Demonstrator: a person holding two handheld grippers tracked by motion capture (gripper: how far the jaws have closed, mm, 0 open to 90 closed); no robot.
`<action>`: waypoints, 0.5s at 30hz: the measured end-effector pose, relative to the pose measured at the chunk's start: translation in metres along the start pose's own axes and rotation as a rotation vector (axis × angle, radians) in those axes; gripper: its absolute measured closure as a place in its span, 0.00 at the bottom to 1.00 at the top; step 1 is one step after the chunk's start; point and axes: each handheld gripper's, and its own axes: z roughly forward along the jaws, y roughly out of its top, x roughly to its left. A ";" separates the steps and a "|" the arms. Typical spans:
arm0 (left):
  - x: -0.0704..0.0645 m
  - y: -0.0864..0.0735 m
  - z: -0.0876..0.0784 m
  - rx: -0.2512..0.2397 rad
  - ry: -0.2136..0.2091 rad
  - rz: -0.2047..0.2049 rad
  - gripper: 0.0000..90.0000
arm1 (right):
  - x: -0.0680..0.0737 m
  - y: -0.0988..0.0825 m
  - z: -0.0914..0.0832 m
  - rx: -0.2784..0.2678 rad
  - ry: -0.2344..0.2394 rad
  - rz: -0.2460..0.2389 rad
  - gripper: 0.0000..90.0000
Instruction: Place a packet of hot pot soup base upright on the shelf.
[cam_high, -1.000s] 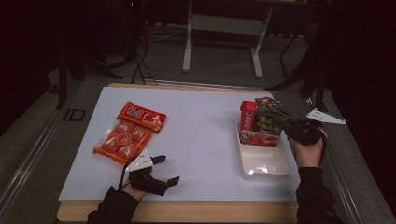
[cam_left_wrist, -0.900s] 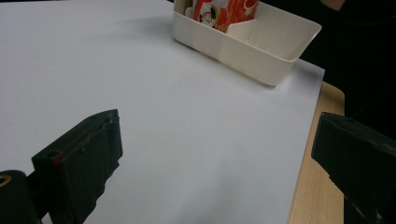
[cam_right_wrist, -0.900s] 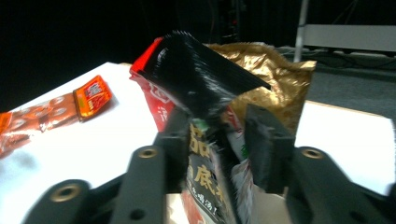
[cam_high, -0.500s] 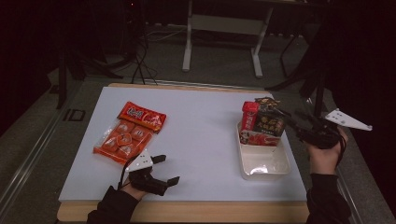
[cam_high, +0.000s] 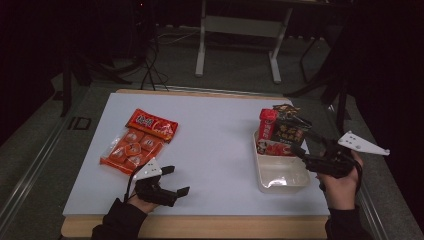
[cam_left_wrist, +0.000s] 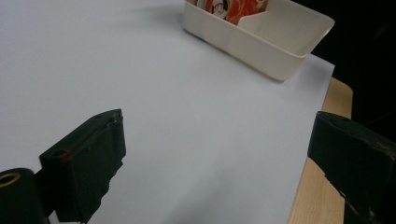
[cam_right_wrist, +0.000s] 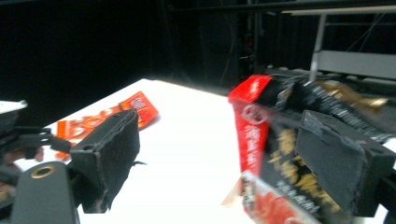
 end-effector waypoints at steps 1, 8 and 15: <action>0.000 0.000 0.000 0.005 -0.005 -0.001 0.06 | 0.002 -0.003 0.001 -0.003 0.013 0.006 0.15; -0.001 0.004 -0.007 0.017 -0.009 0.027 0.14 | 0.017 -0.021 0.005 0.018 0.080 0.037 0.15; 0.001 0.012 -0.018 0.018 0.007 0.031 0.21 | 0.034 -0.037 0.006 0.068 0.125 0.003 0.16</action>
